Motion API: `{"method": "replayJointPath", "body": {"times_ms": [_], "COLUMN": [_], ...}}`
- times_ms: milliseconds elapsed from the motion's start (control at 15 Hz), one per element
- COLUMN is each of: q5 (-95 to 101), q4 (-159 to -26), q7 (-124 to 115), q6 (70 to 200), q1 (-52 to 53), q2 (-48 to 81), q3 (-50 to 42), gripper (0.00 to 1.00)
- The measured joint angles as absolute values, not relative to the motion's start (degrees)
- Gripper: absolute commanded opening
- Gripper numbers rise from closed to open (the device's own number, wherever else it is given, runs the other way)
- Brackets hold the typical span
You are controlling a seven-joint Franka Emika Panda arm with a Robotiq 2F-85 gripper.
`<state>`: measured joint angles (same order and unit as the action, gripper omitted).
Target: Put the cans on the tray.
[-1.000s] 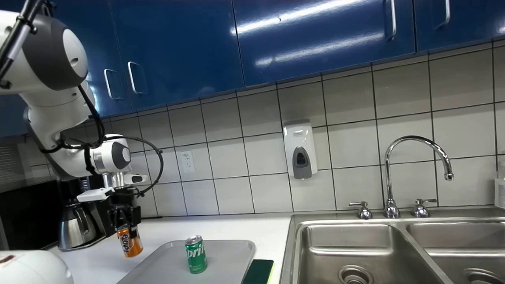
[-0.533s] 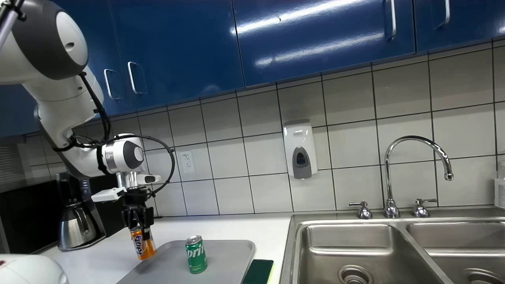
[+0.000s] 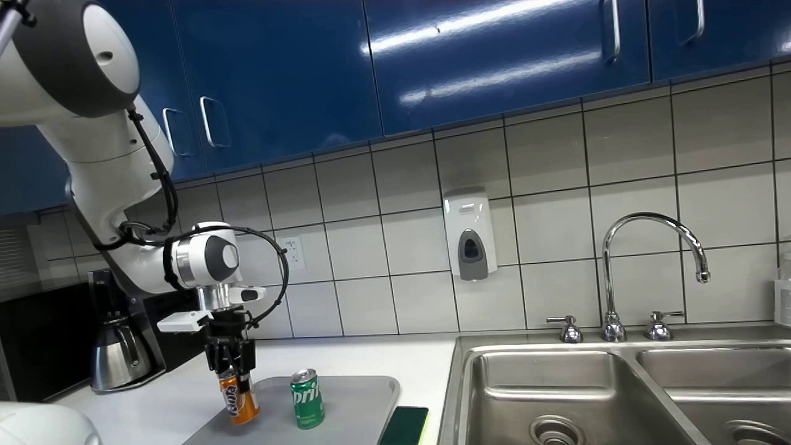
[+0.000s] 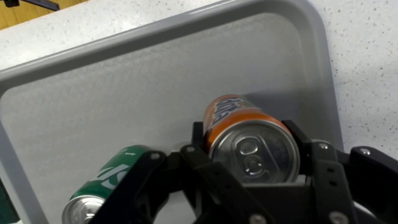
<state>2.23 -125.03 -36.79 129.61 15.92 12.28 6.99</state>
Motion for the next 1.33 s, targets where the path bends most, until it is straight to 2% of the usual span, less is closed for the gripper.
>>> {"method": "replayJointPath", "body": {"times_ms": [600,1267,1333], "q5": [-1.4,-2.6,-2.6], "q4": [-127.7,-128.4,-128.4], "q7": [-26.8,-23.2,-23.1], "q6": [135.4,135.4,135.4], "q1": [14.1,14.1,14.1], "q2": [12.6,13.6,13.8], "q3": [6.8,6.8,6.8], "gripper": [0.38,0.38,0.88]}}
